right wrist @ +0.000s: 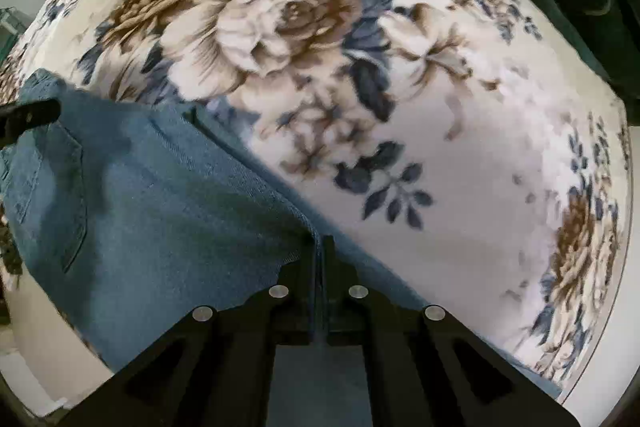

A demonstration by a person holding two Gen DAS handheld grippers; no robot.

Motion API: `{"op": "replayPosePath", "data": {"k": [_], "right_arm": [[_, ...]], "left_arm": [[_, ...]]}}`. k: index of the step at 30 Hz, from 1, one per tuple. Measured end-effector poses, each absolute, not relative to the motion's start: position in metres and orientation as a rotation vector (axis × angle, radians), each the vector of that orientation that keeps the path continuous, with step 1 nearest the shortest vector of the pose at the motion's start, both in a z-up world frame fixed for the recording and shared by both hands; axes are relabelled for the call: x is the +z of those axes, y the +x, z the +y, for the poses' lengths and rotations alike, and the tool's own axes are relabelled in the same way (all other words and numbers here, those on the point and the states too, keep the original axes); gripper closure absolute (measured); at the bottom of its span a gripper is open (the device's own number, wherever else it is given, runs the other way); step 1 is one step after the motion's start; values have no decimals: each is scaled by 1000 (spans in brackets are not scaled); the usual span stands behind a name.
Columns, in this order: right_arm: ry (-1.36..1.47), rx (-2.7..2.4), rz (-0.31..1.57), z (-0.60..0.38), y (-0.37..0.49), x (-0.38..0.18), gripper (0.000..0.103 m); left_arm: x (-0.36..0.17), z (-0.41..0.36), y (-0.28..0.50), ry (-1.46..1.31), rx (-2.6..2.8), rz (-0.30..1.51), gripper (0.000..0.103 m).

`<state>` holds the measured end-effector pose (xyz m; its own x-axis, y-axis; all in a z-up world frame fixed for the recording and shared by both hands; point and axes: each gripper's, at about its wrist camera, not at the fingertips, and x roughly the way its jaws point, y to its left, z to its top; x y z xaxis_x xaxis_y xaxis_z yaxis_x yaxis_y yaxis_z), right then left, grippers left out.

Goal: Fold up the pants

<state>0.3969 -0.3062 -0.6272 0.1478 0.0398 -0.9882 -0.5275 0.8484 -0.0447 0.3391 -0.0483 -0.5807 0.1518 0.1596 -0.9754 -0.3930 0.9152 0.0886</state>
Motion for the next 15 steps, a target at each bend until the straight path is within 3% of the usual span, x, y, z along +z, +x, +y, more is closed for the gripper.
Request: {"op": "replayPosePath", "data": {"k": [4, 5, 6, 8, 15], "right_arm": [[-335, 438, 1531, -292, 420, -657, 96], [-264, 451, 1547, -300, 426, -654, 89], [-193, 442, 1548, -314, 431, -645, 69], [-69, 392, 1539, -350, 435, -627, 50], [-6, 61, 1584, -477, 439, -629, 49]], "left_arm": [[-585, -53, 338, -189, 386, 1377, 0], [-586, -57, 338, -188, 380, 1385, 0], [-586, -60, 336, -191, 367, 1391, 0], [-583, -70, 332, -181, 340, 1390, 0], [-586, -124, 318, -118, 223, 1409, 0]]}}
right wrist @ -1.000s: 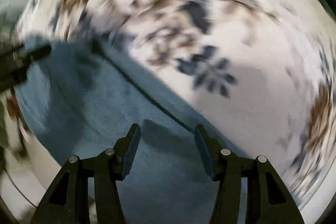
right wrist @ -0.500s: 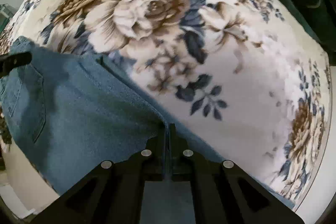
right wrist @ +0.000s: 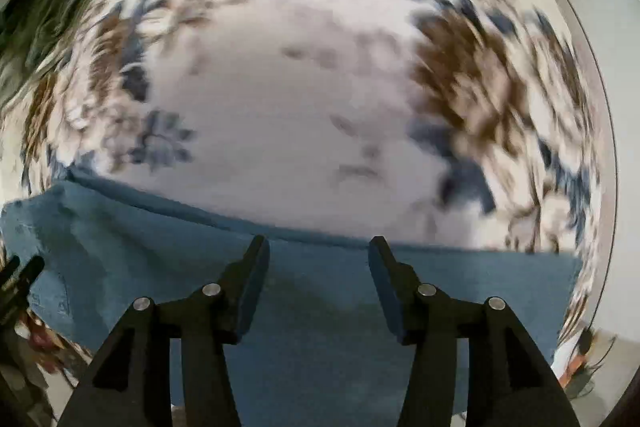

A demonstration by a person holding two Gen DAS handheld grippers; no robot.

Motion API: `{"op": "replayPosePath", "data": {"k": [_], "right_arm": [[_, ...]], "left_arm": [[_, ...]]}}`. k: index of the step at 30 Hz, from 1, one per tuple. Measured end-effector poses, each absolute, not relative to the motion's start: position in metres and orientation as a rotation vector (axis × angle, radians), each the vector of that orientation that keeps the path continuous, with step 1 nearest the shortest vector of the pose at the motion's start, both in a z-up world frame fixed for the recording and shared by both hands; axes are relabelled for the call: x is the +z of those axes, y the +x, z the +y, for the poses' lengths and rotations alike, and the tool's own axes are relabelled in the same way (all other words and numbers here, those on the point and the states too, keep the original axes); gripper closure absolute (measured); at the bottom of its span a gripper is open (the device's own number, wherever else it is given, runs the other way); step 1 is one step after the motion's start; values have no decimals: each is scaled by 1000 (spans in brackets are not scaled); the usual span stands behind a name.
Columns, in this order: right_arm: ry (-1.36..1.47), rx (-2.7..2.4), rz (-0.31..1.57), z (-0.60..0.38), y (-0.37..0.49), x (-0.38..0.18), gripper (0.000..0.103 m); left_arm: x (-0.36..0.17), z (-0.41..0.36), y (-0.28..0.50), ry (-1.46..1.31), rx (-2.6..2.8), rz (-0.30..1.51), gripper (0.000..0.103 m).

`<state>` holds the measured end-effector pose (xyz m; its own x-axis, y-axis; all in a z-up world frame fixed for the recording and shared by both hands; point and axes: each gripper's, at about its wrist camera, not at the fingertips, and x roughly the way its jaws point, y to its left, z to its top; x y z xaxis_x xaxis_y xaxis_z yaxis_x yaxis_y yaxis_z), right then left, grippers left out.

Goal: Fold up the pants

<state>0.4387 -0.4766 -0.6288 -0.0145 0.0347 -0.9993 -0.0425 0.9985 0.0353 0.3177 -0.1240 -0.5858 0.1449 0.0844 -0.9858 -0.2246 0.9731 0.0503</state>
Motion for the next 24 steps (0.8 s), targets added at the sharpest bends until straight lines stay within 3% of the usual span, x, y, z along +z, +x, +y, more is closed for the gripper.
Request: {"op": "replayPosePath", "data": {"k": [5, 7, 9, 13, 16, 18, 19, 24], "right_arm": [[-234, 164, 1648, -472, 426, -659, 51], [-308, 155, 1617, -466, 421, -669, 102], [-339, 66, 1572, -472, 421, -670, 103], [-112, -17, 1557, -515, 425, -666, 103], [127, -25, 1572, -555, 408, -647, 89], [267, -75, 1509, -589, 381, -627, 39], [354, -116, 1474, -610, 361, -617, 32], [736, -366, 1316, -707, 241, -609, 29]], "left_arm": [[-591, -162, 323, -74, 174, 1408, 0], [-596, -173, 326, -48, 170, 1408, 0], [-602, -182, 329, -22, 167, 1413, 0], [-608, -194, 332, 32, 170, 1420, 0], [-606, -201, 327, 33, 152, 1434, 0], [-600, -210, 319, 13, 124, 1436, 0], [-598, -215, 315, -3, 104, 1438, 0], [-599, -259, 295, -34, 5, 1456, 0]]}}
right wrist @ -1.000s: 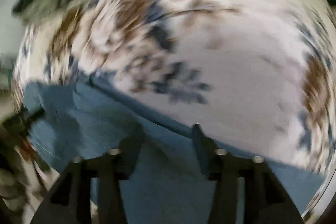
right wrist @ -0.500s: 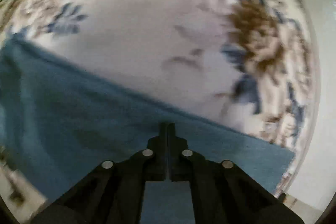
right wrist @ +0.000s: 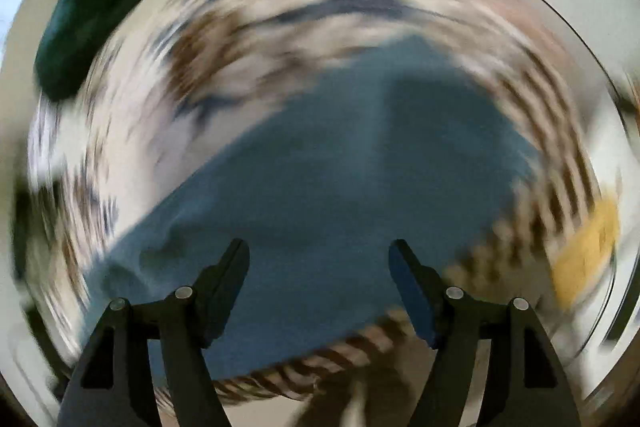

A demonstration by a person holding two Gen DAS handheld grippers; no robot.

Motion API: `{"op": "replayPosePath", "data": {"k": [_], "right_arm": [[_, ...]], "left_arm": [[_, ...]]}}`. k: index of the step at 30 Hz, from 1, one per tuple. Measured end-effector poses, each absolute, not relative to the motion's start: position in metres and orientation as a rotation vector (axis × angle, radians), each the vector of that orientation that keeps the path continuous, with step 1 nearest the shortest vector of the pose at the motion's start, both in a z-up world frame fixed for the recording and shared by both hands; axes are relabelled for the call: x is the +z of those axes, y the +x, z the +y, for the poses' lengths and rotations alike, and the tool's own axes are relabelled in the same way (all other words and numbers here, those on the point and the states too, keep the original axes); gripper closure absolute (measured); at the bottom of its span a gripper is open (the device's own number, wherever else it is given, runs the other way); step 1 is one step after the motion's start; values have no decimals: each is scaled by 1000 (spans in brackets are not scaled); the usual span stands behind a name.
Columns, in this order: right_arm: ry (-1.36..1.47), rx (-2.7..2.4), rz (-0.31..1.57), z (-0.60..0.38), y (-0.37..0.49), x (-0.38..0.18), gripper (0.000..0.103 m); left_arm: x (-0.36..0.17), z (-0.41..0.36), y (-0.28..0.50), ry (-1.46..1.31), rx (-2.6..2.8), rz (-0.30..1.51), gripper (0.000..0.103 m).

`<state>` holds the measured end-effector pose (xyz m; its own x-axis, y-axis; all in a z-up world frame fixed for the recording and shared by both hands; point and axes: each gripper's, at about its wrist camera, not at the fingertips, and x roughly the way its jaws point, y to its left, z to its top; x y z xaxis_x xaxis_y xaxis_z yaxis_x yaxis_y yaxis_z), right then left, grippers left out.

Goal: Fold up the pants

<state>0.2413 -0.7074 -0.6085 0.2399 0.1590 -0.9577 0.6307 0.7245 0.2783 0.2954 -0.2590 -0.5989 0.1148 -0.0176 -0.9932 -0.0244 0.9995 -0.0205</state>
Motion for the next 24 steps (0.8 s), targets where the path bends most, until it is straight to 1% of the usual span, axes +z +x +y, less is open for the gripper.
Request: {"op": "replayPosePath", "data": {"k": [1, 4, 5, 7, 8, 9, 10, 13, 16, 17, 18, 21, 24], "right_arm": [[821, -417, 1275, -726, 217, -614, 29], [1088, -482, 1164, -779, 174, -661, 29], [1128, -474, 1133, -793, 165, -673, 29], [1171, -445, 1068, -809, 166, -689, 33], [1190, -415, 1018, -811, 170, -693, 40], [1187, -396, 982, -812, 173, -695, 54], [1169, -372, 933, -814, 178, -693, 58], [1171, -300, 900, -811, 198, -701, 58], [1191, -264, 932, -811, 215, -724, 58], [1173, -275, 929, -809, 217, -722, 68], [1151, -298, 926, -810, 217, -719, 95], [1140, -332, 862, -808, 216, -700, 95], [1130, -301, 822, -799, 220, -672, 95]], "left_arm": [[-603, -268, 292, -35, -11, 1461, 0], [-624, -289, 285, -52, -30, 1478, 0], [-636, -294, 283, -55, -28, 1496, 0], [-653, -299, 280, -40, -5, 1520, 0], [-660, -301, 279, -25, 2, 1516, 0], [-663, -302, 279, -21, 6, 1512, 0], [-665, -301, 279, -30, 14, 1509, 0], [-668, -298, 282, -78, 37, 1507, 0], [-673, -294, 288, -107, 68, 1510, 0], [-674, -292, 292, -113, 80, 1513, 0], [-675, -291, 295, -114, 87, 1518, 0], [-672, -289, 307, -113, 92, 1557, 0], [-660, -285, 311, -145, 81, 1557, 0]]}}
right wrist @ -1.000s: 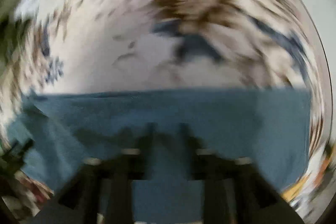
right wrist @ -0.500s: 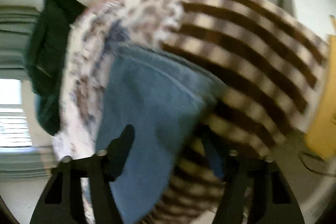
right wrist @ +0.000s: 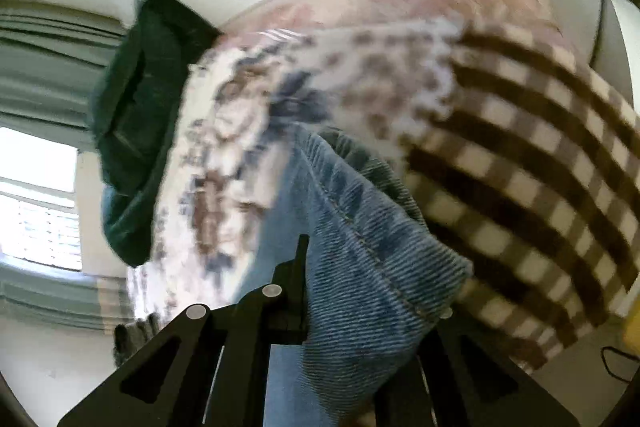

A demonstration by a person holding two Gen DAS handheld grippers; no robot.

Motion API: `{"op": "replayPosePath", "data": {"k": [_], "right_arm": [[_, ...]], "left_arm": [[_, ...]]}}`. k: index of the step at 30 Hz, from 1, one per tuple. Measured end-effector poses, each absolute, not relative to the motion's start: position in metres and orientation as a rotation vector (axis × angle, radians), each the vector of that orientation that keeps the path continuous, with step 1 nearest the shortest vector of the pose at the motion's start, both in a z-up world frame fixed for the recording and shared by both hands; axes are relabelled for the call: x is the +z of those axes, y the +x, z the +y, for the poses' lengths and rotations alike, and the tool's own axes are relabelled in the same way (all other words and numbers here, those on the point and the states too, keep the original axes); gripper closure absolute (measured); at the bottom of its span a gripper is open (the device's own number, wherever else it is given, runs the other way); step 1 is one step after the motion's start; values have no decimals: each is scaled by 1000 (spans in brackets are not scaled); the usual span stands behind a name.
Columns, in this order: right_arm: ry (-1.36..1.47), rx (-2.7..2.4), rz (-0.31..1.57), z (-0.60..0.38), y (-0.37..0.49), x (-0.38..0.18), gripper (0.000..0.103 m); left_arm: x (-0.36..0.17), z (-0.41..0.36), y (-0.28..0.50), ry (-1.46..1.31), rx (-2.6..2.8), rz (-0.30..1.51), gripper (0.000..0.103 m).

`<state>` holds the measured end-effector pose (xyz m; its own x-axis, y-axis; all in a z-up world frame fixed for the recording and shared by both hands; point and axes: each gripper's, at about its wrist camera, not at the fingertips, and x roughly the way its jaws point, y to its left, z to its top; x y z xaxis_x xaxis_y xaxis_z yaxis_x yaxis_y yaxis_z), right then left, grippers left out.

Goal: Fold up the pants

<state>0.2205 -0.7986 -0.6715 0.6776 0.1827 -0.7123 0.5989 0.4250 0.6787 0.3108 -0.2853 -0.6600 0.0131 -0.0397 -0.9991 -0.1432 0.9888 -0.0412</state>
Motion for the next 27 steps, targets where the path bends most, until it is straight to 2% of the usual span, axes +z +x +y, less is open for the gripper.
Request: {"op": "replayPosePath", "data": {"k": [7, 13, 18, 25, 26, 27], "right_arm": [[970, -151, 809, -738, 245, -588, 95], [757, 13, 889, -601, 278, -546, 95], [612, 147, 1009, -467, 288, -569, 95], [343, 292, 1190, -292, 281, -641, 95], [286, 284, 1234, -273, 283, -657, 93], [238, 273, 1278, -258, 283, -669, 86]], "left_arm": [[-611, -254, 314, -230, 86, 1484, 0], [-569, -202, 290, -309, 99, 1412, 0], [-553, -146, 261, -361, 150, 1392, 0], [-562, -65, 236, -402, 253, 1390, 0], [-564, -55, 234, -406, 267, 1387, 0], [-565, -46, 233, -409, 278, 1383, 0]]}}
